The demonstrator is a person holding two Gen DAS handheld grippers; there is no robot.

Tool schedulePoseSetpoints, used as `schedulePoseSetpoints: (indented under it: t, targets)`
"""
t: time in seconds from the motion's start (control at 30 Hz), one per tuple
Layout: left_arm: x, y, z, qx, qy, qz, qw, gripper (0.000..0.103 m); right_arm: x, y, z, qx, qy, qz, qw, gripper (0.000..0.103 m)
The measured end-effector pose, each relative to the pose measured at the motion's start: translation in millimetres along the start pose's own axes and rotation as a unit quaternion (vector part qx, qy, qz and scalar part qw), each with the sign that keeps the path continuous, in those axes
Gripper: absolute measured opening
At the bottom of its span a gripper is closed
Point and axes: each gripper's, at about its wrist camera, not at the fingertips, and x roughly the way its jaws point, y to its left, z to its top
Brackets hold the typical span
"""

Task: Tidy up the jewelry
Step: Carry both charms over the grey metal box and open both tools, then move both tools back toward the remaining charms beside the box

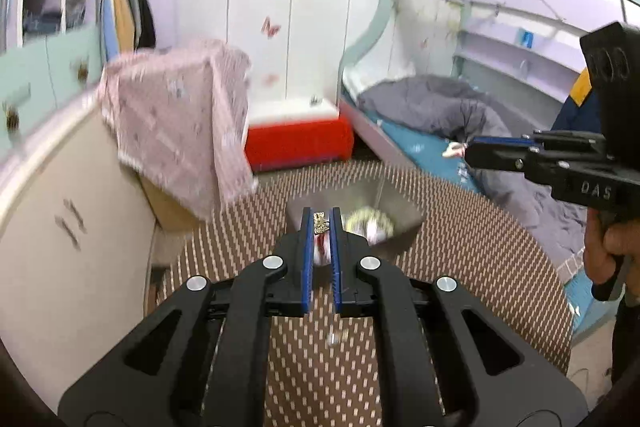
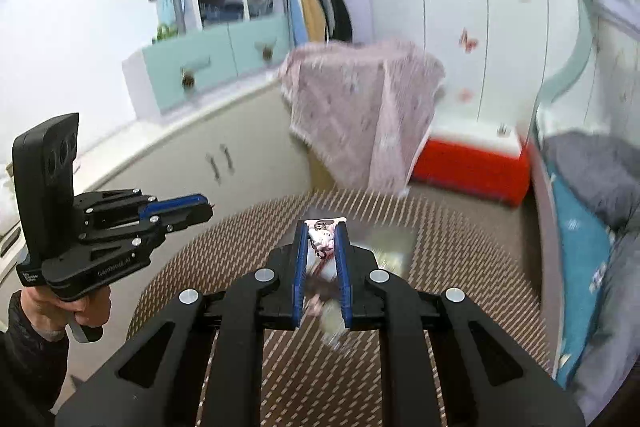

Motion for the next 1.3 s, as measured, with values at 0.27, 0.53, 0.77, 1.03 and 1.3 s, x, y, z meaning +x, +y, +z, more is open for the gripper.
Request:
schedulePoseSetpoints:
  t: [0.27, 0.53, 0.77, 1.03, 1.3]
  targets:
    - [30, -3, 47, -0.009, 0.001, -0.033, 0.9994, 0.007, 13, -28, 46, 0.009, -0.014, 0.004, 1.000, 0.012]
    - [63, -5, 54, -0.022, 0.032, -0.033, 0.9987, 0.008, 56, -46, 46, 0.043, 0.030, 0.017, 0.998, 0.012]
    - [81, 0, 54, -0.025, 0.057, -0.008, 0.9980, 0.010, 88, -63, 33, 0.089, 0.066, 0.017, 0.994, 0.025]
    - [61, 14, 51, -0.051, 0.015, 0.050, 0.9973, 0.098, 68, -88, 25, 0.148, 0.034, -0.025, 0.988, 0.095]
    - [31, 16, 51, -0.059, -0.016, 0.072, 0.9956, 0.098, 42, -82, 32, 0.142, 0.006, -0.031, 0.989, 0.095]
